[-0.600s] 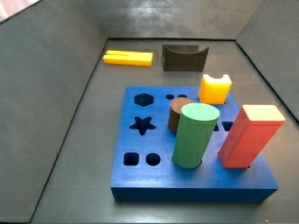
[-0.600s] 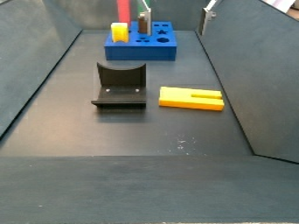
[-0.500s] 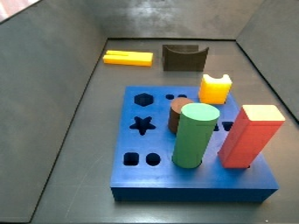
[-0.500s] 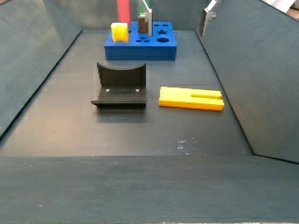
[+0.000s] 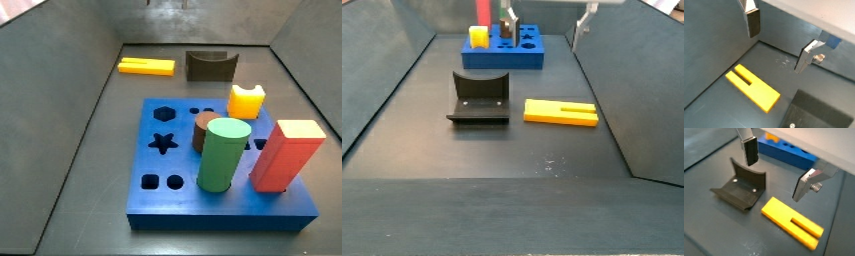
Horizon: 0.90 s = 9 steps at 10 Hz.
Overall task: Pick up the double-square object. Move up. Rotate the double-square object. Place the double-square object on the fixture. Regrasp the double-square object. Move to above the board. Insert the double-square object.
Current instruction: Pick up the double-square object.
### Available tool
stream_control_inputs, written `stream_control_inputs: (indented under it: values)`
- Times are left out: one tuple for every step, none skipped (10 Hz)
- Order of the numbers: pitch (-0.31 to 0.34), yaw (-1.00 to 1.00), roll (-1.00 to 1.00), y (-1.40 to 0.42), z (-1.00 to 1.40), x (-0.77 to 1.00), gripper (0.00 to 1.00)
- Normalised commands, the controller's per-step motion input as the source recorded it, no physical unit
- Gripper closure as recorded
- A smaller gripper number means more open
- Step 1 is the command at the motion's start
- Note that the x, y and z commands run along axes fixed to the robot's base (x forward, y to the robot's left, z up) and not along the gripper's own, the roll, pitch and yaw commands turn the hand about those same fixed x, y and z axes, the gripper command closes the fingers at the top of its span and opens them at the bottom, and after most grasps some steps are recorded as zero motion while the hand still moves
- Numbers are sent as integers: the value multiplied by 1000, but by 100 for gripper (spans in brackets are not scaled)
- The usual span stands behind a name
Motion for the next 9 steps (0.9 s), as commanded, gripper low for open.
stream_control_inputs:
  values:
    - [-19, -1000, 0, 0, -323, 0, 0]
    - [-14, -1000, 0, 0, -334, 0, 0]
    - [-13, -1000, 0, 0, -340, 0, 0]
    - [-17, -1000, 0, 0, -329, 0, 0]
    - [-19, -1000, 0, 0, -331, 0, 0]
    - [-14, -1000, 0, 0, -337, 0, 0]
    - [-26, -1000, 0, 0, -374, 0, 0]
    - [-31, -1000, 0, 0, -409, 0, 0]
    - [-33, -1000, 0, 0, -417, 0, 0]
